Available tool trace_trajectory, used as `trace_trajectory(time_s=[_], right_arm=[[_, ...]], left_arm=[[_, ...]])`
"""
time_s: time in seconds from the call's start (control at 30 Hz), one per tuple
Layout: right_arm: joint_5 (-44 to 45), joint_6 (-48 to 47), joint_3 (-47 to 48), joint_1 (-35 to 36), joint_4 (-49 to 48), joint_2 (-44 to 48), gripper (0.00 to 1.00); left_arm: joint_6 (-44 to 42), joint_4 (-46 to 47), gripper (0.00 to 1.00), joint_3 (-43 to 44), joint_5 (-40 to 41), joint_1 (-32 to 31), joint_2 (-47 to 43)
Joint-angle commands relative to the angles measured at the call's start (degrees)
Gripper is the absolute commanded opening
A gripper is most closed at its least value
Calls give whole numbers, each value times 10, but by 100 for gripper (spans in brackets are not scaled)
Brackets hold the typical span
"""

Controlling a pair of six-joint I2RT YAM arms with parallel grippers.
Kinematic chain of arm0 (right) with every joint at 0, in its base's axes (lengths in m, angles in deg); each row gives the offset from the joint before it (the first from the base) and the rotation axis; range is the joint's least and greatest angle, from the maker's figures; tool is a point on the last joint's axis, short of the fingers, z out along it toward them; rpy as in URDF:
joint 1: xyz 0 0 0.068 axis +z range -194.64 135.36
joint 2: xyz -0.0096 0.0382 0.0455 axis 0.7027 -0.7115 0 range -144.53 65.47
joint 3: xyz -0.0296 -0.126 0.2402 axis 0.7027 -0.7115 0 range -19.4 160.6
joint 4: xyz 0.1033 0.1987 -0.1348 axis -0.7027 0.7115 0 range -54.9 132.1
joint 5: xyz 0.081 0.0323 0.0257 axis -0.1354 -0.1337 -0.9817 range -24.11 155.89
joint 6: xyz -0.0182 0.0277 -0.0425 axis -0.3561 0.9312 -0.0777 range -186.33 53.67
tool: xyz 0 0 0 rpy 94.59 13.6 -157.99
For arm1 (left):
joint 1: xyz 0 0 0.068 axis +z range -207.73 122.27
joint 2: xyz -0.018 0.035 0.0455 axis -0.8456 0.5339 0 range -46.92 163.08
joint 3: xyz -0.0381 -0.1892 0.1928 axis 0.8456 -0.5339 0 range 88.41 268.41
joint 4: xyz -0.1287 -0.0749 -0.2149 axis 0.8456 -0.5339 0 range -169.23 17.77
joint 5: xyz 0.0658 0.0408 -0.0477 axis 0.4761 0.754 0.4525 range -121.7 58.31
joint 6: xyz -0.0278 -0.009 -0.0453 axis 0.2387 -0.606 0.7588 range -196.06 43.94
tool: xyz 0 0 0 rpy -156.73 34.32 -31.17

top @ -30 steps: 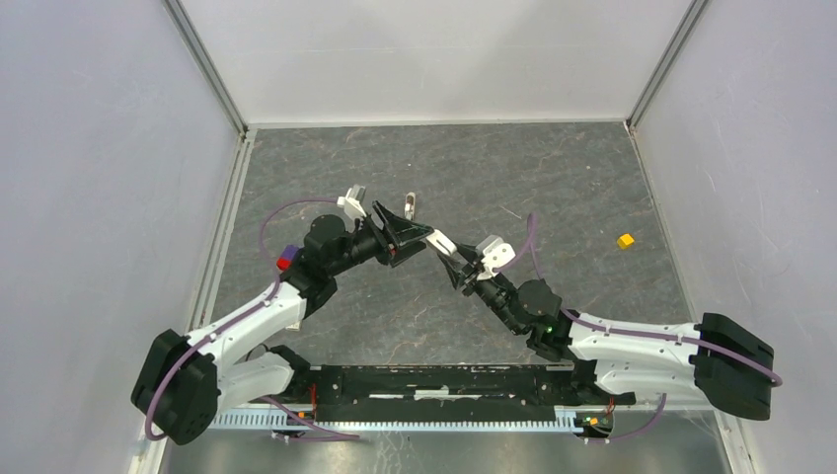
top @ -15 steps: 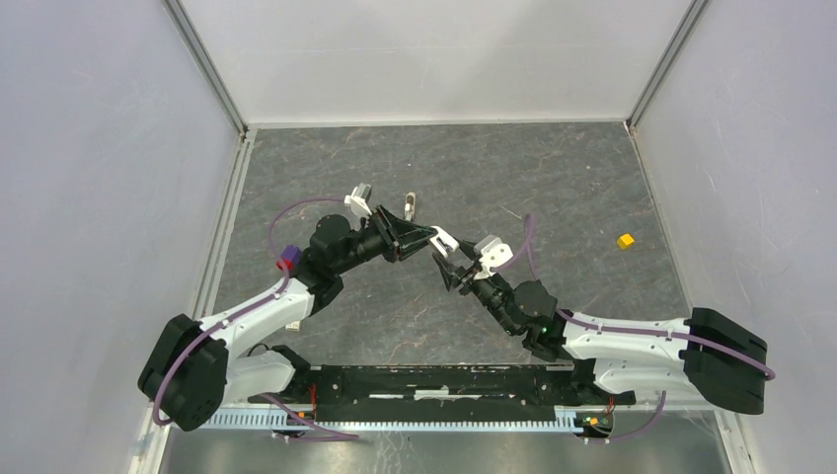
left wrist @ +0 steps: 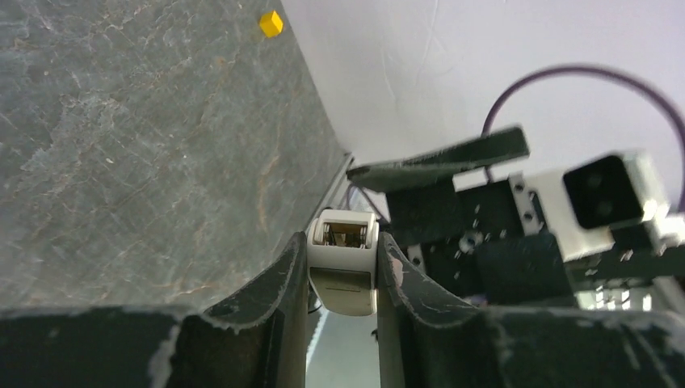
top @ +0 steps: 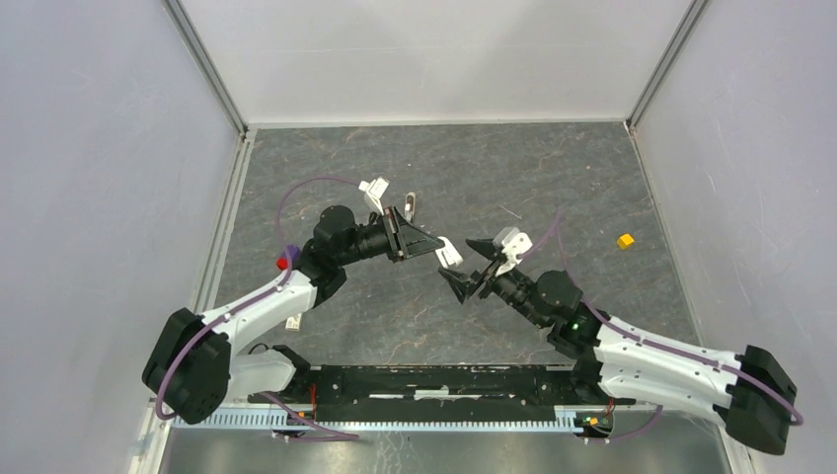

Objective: Load the staples into the stapler

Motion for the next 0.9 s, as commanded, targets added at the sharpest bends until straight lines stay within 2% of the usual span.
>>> trace_trajectory(time_s=[0.0,0.1,0.23,0.43,0.63,0.87], right_arm=[[-148,62,45,-63,115,35,87],[-210,94,71,-101,164,36,85],[-304,138,94,-130,163,16,76],[-381,175,103,-146,142,-11,53],[-453,193,79,-174,81,-34,52],[-537,266,54,-184,-30,-78,57]], left_arm=[[-165,-63,2,49,-54,3,-19],[-240,-117,2,63,-60,3,-33],[-300,-160,2,79,-89,2,-45],[-332,-170,2,79,-121,3,-71],[-340,-169,2,75,-160,2,-78],[-341,-142,2,66,-196,2,-94]])
